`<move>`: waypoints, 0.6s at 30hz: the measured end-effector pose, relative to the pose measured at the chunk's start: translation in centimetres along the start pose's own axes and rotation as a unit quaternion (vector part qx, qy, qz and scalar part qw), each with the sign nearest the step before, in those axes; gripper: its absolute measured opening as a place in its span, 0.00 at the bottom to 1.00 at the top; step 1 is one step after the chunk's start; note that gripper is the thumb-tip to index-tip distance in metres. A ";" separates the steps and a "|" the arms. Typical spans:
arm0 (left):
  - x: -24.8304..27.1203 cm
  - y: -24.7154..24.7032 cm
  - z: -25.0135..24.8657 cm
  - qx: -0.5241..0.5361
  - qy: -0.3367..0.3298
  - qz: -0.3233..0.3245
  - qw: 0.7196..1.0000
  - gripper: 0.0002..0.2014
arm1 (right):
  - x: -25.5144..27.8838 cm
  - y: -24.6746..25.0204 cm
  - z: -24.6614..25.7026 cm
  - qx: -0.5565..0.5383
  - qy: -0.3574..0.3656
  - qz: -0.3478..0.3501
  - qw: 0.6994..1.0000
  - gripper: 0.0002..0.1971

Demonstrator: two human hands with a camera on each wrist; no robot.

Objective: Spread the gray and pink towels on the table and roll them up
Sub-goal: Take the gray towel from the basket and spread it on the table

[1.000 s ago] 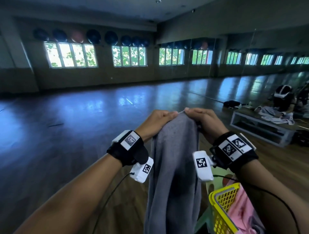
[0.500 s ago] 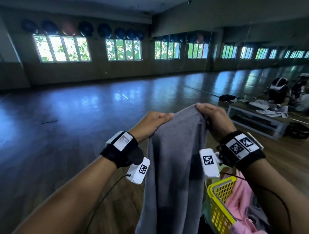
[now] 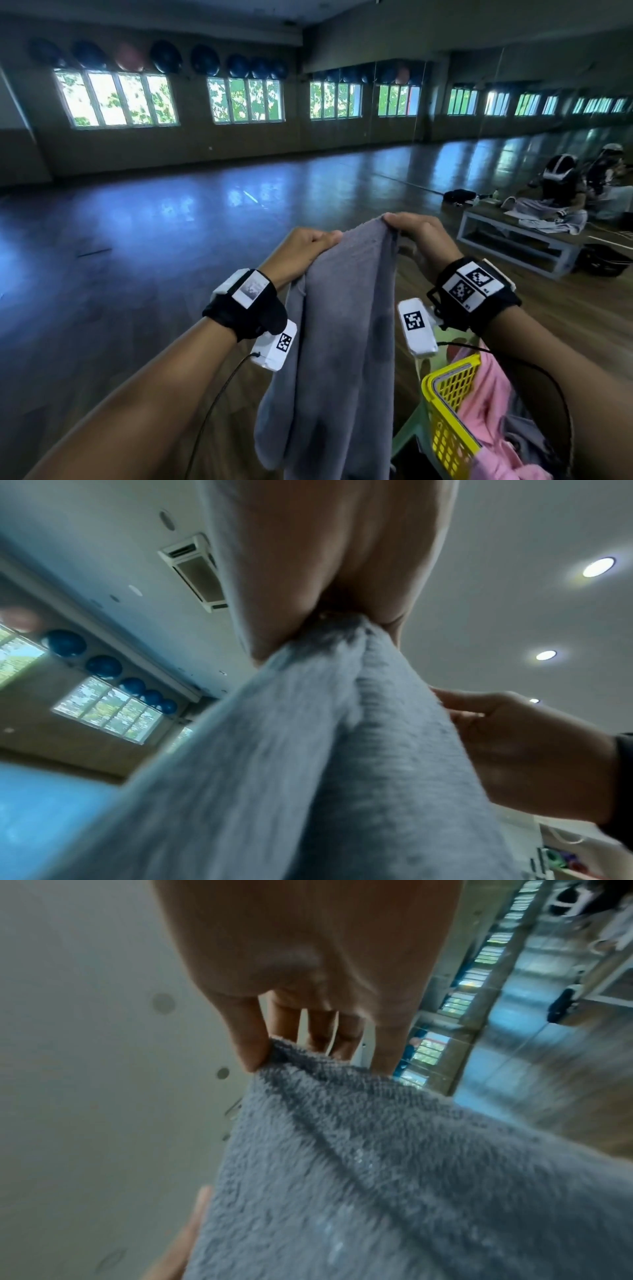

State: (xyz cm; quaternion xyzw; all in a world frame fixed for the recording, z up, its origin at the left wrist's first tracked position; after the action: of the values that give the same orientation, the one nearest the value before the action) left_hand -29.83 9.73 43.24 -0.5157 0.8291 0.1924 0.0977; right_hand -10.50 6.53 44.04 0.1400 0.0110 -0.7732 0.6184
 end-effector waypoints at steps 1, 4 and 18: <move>0.0 0.4 0.2 0.003 0.003 -0.012 1.000 0.22 | -0.2 -0.1 -0.5 -0.021 -0.022 -0.015 0.999 0.13; -0.3 0.4 -1.1 0.016 -0.001 -0.036 0.999 0.21 | 0.8 -3.5 -1.5 0.039 -0.070 0.097 0.992 0.13; -1.0 -1.4 -2.4 0.023 0.006 0.027 0.999 0.19 | 3.4 -5.0 -0.9 0.033 -0.014 0.204 0.978 0.19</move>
State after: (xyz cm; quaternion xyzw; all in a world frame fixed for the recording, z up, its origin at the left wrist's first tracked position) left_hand -28.06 9.03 45.48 -0.4923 0.8473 0.1728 0.0991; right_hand -15.73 4.68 41.59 0.1488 -0.0518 -0.6323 0.7586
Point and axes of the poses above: each hand's wrist, its own x-axis away from the middle knuckle, its own y-axis out of the back of the hand, z = x × y, the point moved 6 cm from there along -x, towards the middle knuckle, and after that the axes turned 12 degrees about x, right-handed, at the moved point
